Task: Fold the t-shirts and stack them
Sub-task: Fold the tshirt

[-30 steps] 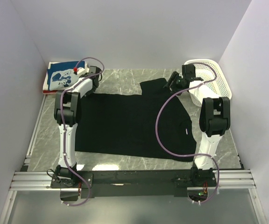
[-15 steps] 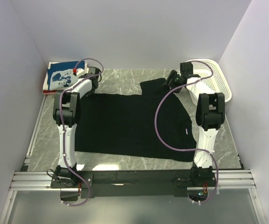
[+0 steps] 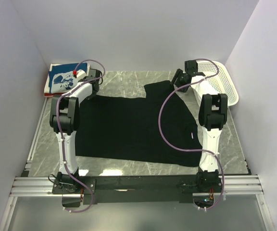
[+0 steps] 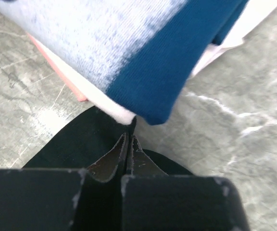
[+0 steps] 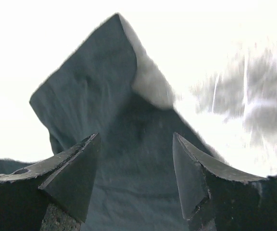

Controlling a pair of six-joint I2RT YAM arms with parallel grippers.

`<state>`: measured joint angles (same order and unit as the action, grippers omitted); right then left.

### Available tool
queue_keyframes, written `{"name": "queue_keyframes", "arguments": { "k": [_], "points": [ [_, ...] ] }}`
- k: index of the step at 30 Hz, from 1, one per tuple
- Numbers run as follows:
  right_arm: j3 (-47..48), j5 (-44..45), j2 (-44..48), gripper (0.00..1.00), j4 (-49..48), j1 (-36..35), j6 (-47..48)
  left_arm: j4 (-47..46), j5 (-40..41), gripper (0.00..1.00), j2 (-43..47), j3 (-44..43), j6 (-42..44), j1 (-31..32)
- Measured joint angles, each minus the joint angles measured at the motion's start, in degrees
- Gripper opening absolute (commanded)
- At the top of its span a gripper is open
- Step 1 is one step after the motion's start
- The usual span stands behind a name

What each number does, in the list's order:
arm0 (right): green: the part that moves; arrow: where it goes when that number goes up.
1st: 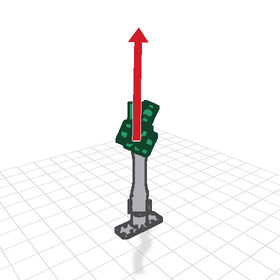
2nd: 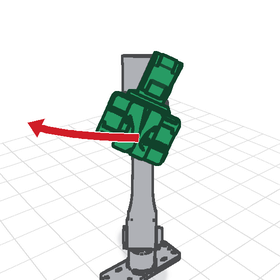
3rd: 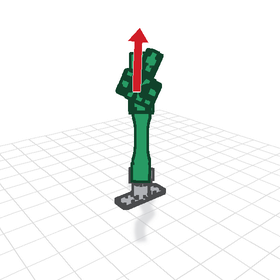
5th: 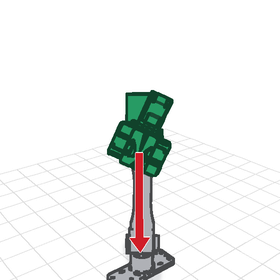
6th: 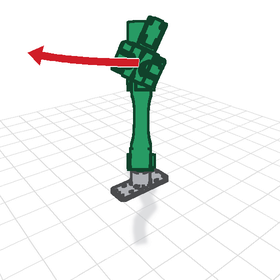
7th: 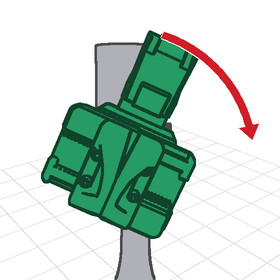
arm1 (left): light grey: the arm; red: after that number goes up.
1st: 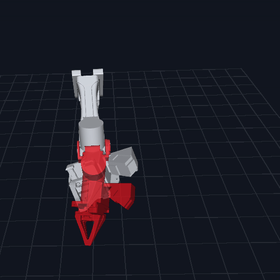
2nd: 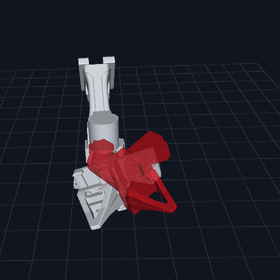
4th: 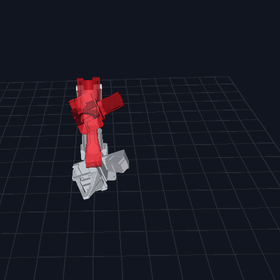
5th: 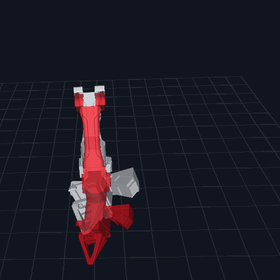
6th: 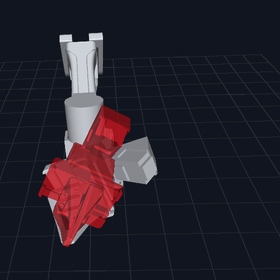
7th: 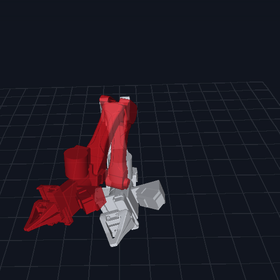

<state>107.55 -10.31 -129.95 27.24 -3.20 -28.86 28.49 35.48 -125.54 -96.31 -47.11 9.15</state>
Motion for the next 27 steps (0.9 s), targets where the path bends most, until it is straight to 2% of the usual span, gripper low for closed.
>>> {"name": "queue_keyframes", "arguments": {
  "k": [6,12,16,21,27],
  "points": [
    [9.7,0.5,-6.9,0.63,1.3,0.2,0.0,-1.7,-1.2,0.01,0.9,0.9,0.3,0.0],
    [11.5,0.0,-10.5,0.52,1.5,0.4,-1.6,-1.7,-1.6,0.00,0.9,1.3,0.8,0.0],
    [12.1,-0.7,-10.5,0.33,1.3,0.6,-3.0,-1.9,-1.6,0.01,0.9,1.4,1.0,0.0],
    [11.9,-1.0,-10.5,0.01,0.7,0.6,-4.3,-2.5,-1.6,0.01,0.9,1.5,1.0,0.0],
    [8.9,-1.3,-9.4,0.00,-0.6,0.9,-4.7,-2.6,-1.6,0.01,1.1,1.6,1.0,0.0]
  ]
}}
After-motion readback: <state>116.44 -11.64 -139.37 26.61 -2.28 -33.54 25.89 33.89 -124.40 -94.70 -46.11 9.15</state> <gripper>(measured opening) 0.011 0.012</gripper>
